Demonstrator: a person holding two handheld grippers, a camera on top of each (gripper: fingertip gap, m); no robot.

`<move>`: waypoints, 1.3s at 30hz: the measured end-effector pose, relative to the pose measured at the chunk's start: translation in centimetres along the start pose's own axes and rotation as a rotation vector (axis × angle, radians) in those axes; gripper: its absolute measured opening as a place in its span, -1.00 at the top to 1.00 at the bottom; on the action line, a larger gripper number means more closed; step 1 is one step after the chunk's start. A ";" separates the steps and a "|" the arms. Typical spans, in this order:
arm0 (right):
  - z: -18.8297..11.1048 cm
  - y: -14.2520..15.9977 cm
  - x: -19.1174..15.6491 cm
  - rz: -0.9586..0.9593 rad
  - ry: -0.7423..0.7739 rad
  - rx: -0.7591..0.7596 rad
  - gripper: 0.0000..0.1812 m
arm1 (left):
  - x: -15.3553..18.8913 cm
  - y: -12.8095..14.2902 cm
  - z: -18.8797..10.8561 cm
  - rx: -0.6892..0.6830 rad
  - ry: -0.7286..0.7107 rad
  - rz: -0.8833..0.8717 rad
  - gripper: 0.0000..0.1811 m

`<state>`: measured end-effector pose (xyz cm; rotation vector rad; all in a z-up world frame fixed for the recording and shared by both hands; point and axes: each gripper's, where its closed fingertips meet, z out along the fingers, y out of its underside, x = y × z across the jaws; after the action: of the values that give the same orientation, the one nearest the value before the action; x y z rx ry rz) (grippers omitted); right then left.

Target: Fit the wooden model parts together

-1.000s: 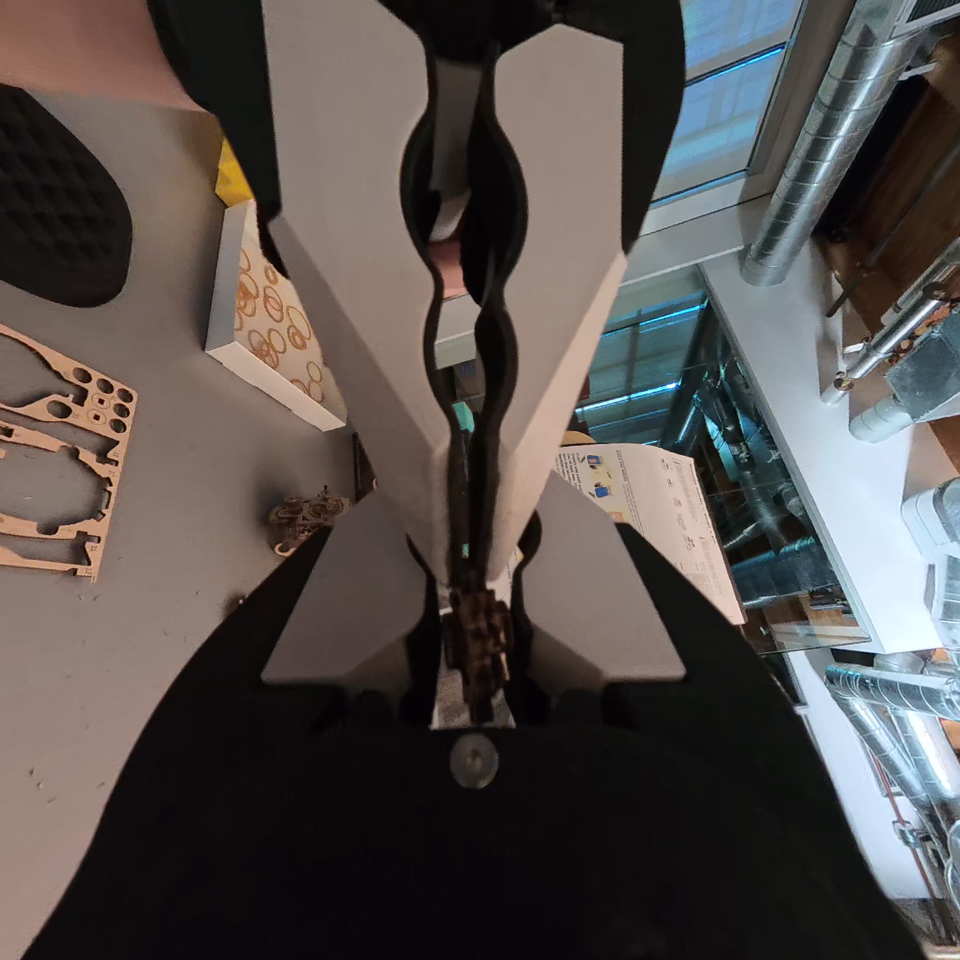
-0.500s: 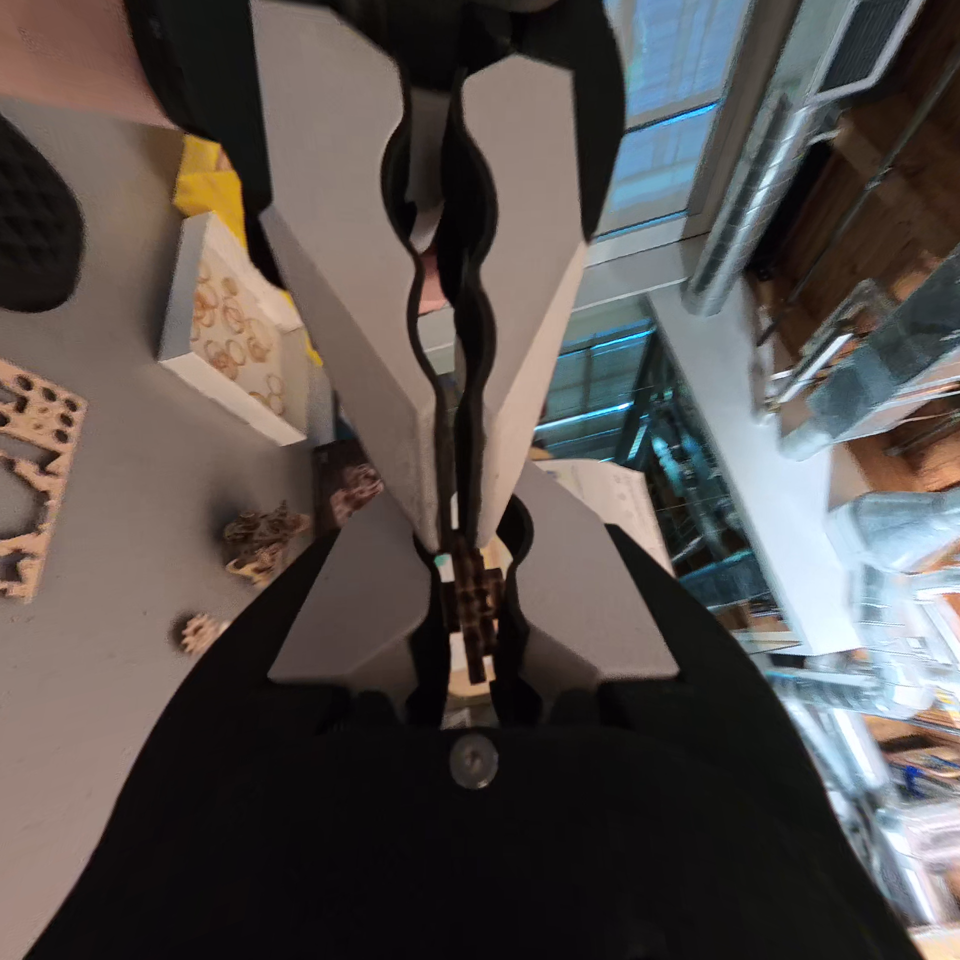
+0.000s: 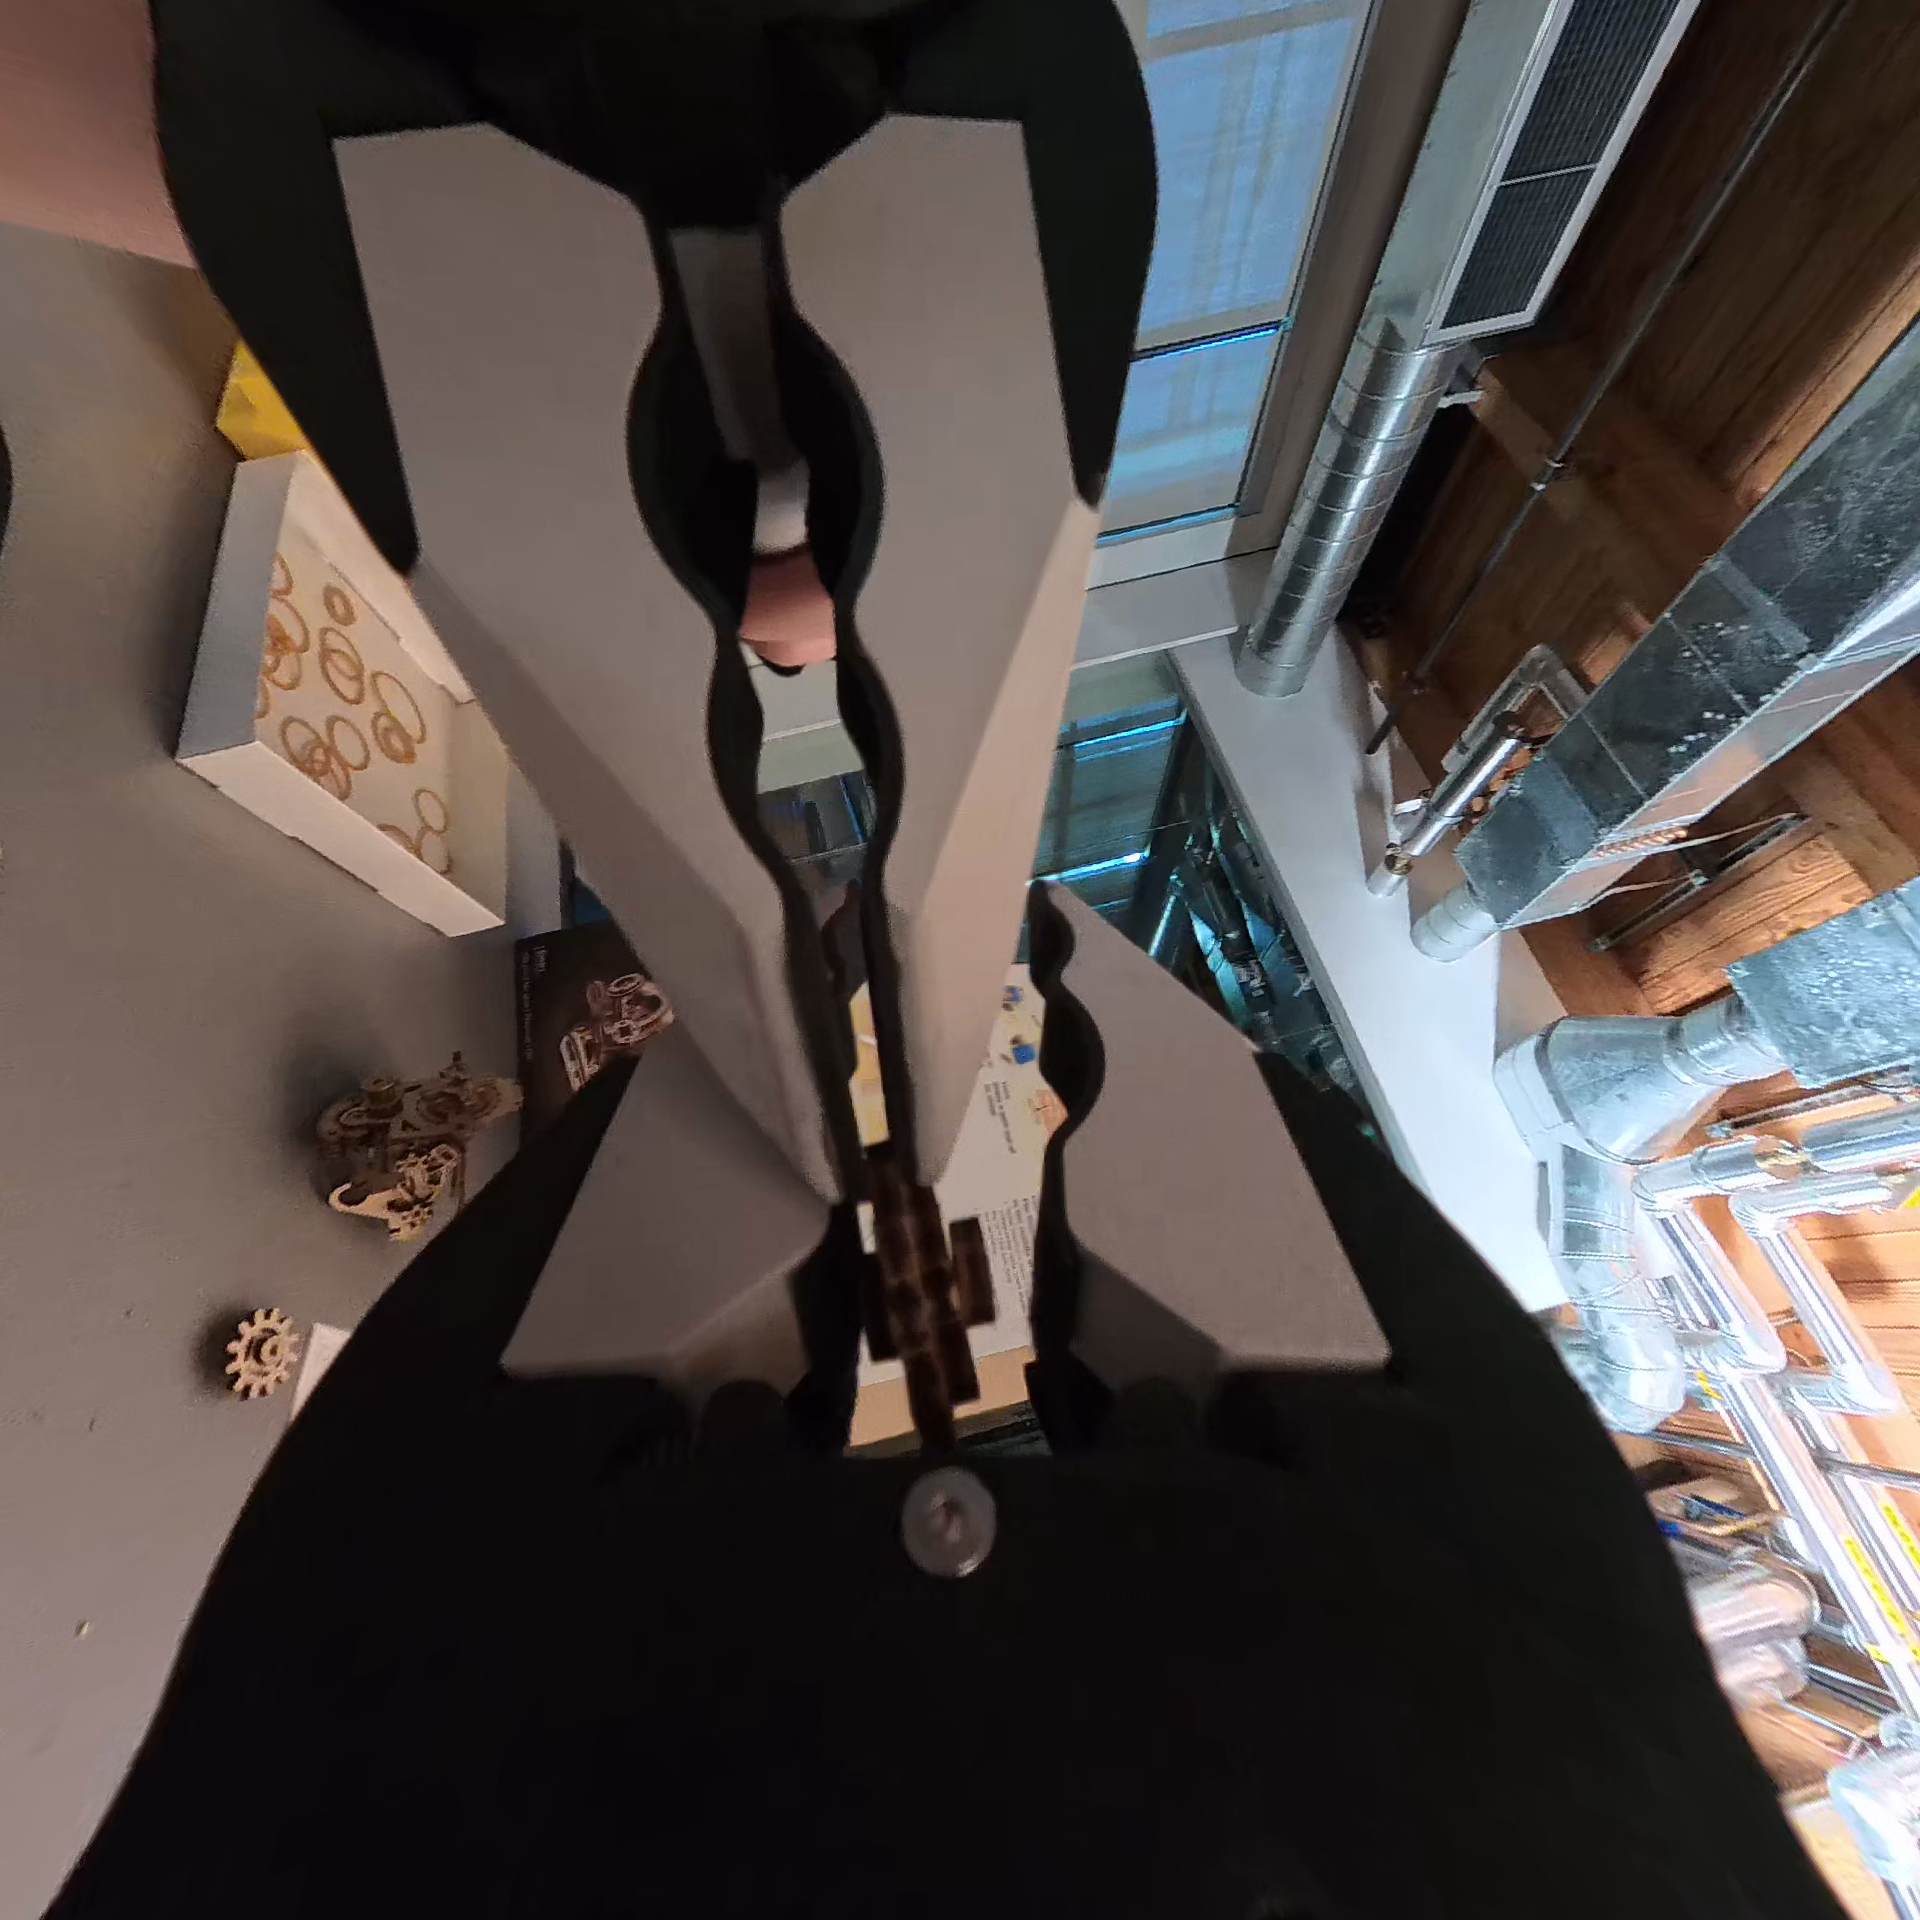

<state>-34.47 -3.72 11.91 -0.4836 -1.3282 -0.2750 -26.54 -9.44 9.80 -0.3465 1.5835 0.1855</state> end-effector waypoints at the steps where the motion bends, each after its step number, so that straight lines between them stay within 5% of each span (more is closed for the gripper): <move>1: 0.0 0.1 -0.4 -0.001 -0.021 -0.006 0.71 | 0.1 0.1 0.1 -0.007 0.006 -0.005 1.00; 20: 0.8 1.5 -0.8 0.274 -0.085 -0.055 0.83 | -0.9 1.3 0.2 0.009 0.079 -0.437 1.00; 31: 0.3 1.3 -4.6 0.403 -0.390 -0.065 0.83 | 0.2 2.2 -0.1 -0.021 0.155 -0.449 1.00; 39: 0.2 1.7 -5.0 0.376 -0.405 -0.067 0.84 | 0.6 2.5 0.1 -0.035 0.170 -0.453 1.00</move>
<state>-35.00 -2.59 6.80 -0.8653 -1.5878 0.0981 -27.27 -7.10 8.91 -0.7523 1.6257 -0.1707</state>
